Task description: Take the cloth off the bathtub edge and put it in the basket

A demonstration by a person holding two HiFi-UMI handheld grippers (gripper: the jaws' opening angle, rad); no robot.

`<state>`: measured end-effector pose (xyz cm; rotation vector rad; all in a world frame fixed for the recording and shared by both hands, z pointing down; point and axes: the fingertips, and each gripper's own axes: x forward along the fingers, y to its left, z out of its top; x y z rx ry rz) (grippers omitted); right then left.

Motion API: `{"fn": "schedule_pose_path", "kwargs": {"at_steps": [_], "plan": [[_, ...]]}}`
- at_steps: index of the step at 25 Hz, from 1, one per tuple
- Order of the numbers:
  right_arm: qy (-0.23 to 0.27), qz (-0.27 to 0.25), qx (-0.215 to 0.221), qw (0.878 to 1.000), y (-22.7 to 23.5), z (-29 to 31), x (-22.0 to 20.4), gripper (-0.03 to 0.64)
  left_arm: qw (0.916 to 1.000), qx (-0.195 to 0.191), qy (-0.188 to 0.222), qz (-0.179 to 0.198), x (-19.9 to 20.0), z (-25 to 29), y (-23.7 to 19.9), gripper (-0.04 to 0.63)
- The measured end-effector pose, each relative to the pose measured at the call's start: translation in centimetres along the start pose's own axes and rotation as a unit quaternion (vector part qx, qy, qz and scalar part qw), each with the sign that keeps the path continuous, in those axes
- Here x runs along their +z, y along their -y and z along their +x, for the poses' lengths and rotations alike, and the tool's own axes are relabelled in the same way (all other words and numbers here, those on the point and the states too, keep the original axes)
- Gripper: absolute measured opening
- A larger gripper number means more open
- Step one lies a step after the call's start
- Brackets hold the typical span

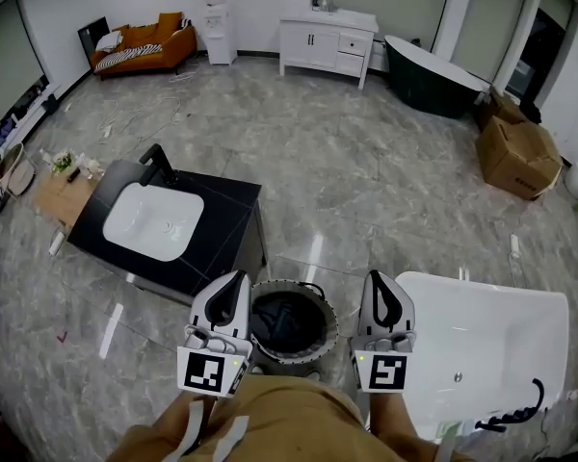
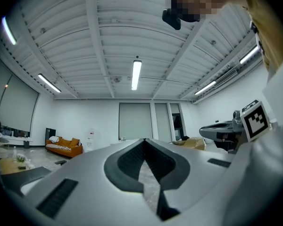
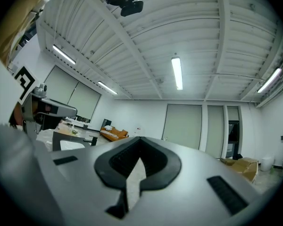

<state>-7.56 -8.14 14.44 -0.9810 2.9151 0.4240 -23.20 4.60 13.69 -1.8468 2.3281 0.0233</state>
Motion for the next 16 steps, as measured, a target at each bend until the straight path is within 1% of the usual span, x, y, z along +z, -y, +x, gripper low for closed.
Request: {"fn": "schedule_pose_path", "kwargs": {"at_steps": [6, 12, 16], "plan": [[0.011, -0.004, 0.007, 1.0, -0.7, 1.0, 0.7, 0.005, 1.0, 0.0, 0.001, -0.002, -0.1, 0.4, -0.6, 0.006], [0.001, -0.004, 0.008, 1.0, -0.7, 1.7, 0.4, 0.005, 0.9999, -0.001, -0.003, -0.011, -0.3, 0.8, -0.7, 0.006], [0.009, -0.008, 0.011, 1.0, -0.9, 2.2, 1.0, 0.005, 1.0, 0.003, -0.002, -0.003, 0.1, 1.1, -1.3, 0.006]]}}
